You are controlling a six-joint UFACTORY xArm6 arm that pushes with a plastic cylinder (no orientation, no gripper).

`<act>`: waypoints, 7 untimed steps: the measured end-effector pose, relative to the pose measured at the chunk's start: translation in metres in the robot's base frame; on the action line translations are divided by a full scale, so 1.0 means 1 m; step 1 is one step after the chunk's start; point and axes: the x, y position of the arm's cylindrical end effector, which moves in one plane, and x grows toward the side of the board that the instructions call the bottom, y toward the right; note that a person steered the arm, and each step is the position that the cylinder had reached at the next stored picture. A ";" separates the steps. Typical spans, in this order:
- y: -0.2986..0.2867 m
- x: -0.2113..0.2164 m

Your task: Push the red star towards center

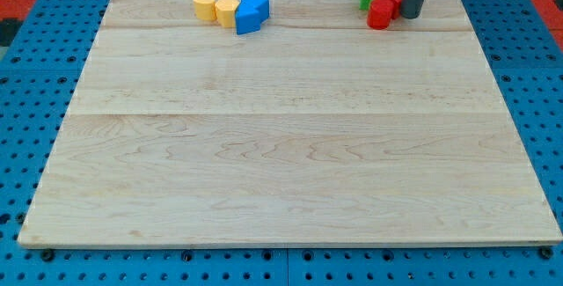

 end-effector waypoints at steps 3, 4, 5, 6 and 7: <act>0.007 0.005; 0.087 -0.055; 0.087 -0.055; 0.021 -0.050; -0.032 -0.032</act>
